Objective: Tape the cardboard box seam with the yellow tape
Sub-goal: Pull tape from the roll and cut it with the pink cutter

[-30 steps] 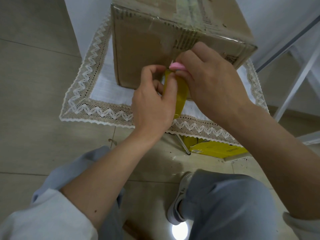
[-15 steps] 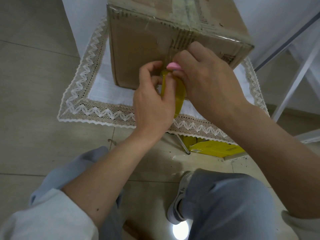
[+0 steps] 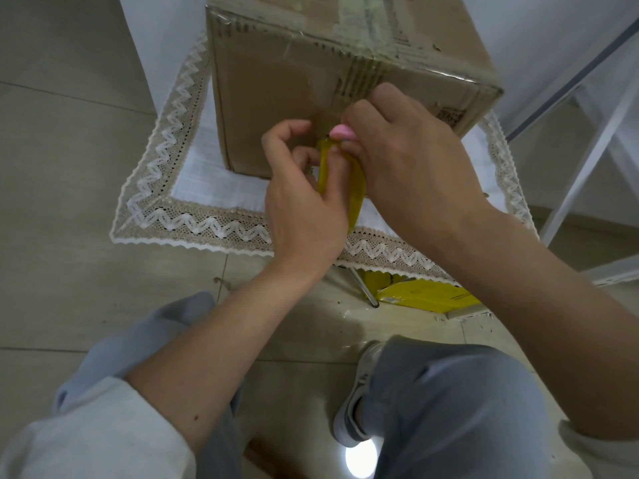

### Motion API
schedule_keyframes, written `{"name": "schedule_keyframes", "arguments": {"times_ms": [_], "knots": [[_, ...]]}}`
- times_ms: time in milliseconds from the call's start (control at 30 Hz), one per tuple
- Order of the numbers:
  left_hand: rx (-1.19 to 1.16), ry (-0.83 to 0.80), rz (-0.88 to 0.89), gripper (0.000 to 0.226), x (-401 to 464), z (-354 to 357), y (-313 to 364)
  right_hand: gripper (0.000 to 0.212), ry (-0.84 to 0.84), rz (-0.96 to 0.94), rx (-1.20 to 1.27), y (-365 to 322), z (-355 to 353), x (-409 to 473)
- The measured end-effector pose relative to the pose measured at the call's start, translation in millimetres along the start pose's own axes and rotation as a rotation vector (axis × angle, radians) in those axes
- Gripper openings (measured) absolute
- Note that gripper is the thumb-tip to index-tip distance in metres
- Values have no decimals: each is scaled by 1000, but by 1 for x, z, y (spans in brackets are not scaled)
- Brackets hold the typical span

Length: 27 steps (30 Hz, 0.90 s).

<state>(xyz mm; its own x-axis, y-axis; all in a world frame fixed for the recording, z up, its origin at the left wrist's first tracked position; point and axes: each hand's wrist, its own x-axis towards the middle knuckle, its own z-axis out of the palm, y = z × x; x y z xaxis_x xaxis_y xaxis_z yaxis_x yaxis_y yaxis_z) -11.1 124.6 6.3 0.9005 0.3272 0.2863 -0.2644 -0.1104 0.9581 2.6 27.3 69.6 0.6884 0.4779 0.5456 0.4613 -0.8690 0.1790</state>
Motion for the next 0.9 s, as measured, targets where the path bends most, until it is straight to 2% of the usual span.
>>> {"name": "schedule_keyframes", "arguments": {"times_ms": [500,900], "knots": [[-14,16,-16,32,0,1,0,8,-31,10,-48,2,-7,1],[-21,24,7,31,0,1,-1,20,44,37,115,11,-6,-9]]}}
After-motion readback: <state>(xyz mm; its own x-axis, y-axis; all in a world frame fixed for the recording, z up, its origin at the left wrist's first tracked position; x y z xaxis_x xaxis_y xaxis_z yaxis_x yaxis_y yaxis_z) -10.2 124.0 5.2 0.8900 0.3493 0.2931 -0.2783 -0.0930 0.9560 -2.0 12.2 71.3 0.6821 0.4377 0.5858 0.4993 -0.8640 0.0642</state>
